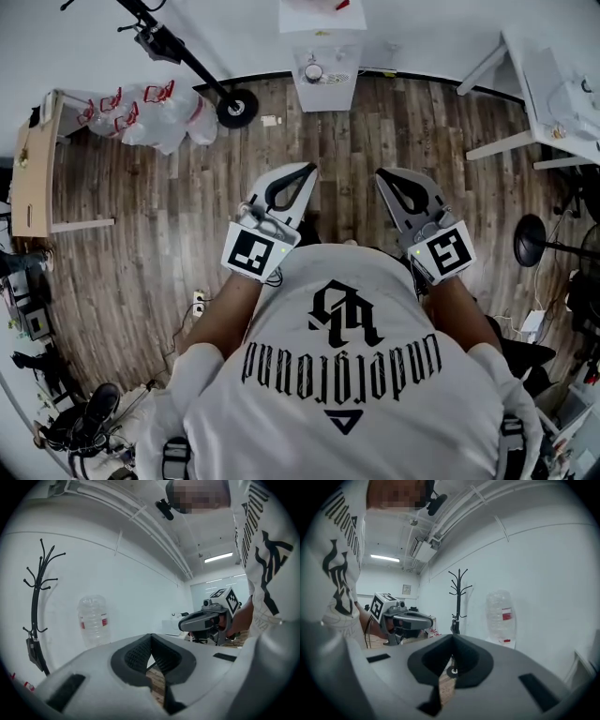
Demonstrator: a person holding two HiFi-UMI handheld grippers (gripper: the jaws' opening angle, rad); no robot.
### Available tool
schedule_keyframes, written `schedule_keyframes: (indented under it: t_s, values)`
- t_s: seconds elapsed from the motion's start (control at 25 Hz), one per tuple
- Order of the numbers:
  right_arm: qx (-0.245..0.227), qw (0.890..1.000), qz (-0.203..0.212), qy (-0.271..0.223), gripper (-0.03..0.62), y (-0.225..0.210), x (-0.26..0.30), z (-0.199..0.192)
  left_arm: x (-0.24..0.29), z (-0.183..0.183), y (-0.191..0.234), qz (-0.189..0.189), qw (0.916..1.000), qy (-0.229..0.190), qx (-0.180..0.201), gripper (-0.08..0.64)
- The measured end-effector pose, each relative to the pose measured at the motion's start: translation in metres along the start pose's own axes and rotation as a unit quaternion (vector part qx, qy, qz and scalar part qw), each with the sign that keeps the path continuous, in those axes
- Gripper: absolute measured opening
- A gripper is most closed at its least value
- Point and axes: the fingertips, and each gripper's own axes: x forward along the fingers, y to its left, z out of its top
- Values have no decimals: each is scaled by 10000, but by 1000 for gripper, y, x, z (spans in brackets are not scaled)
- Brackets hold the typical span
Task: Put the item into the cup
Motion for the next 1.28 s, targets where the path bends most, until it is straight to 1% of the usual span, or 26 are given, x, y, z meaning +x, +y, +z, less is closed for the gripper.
schedule_keyframes:
  t_s: [0.24, 0.4, 0.48, 0.72, 1.04, 1.28]
  values:
    - [58, 10000, 20, -68, 5, 15, -64, -4, -10, 15, -59, 56, 9999, -139, 42, 6]
    - [135, 9999, 45, -10, 5, 28, -91, -7, -22, 23, -85, 53, 9998, -162, 118, 6]
    - [106, 9999, 46, -66, 5, 35, -101, -8, -29, 24, -93, 62, 9998, -160, 107, 6]
    - [219, 9997, 44, -58, 5, 56, -117, -14, -47, 18, -109, 102, 9998, -133, 93, 6]
    - [93, 9996, 68, -255, 5, 66, -122, -9, -61, 14, -117, 176, 9998, -120, 53, 6]
    - [7, 9997, 77, -212, 5, 69, -121, -10, -70, 12, -112, 242, 9996, -156, 17, 6]
